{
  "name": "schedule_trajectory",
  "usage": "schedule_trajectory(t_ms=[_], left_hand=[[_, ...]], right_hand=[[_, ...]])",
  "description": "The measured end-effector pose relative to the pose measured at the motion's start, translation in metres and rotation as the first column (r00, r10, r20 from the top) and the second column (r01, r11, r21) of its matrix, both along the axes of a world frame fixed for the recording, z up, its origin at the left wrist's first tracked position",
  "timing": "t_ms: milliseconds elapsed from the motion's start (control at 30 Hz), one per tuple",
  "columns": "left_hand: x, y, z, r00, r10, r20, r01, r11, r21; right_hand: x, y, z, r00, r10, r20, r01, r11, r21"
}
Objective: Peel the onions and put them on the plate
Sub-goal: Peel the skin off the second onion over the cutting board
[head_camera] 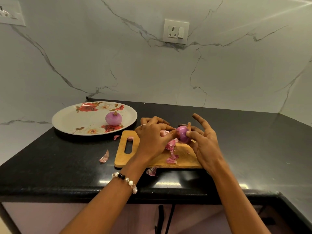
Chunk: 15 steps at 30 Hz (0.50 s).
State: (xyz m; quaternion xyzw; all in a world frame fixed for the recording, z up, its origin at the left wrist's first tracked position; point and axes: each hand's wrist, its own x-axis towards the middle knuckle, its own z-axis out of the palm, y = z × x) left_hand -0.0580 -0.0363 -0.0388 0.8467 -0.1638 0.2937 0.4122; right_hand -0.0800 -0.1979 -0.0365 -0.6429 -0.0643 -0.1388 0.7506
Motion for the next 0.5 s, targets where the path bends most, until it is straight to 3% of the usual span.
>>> schedule_trajectory(t_ms=[200, 500], left_hand=[[-0.0025, 0.0006, -0.0005, 0.998, -0.069, -0.002, 0.069, 0.998, 0.012], [-0.0011, 0.0009, -0.0016, 1.000, -0.015, 0.025, 0.015, 1.000, -0.011]], right_hand=[[-0.0006, 0.0008, -0.0010, 0.999, 0.034, 0.035, -0.031, 0.996, -0.084], [-0.0001, -0.0003, -0.0033, 0.998, 0.046, 0.051, -0.042, 0.996, -0.075]])
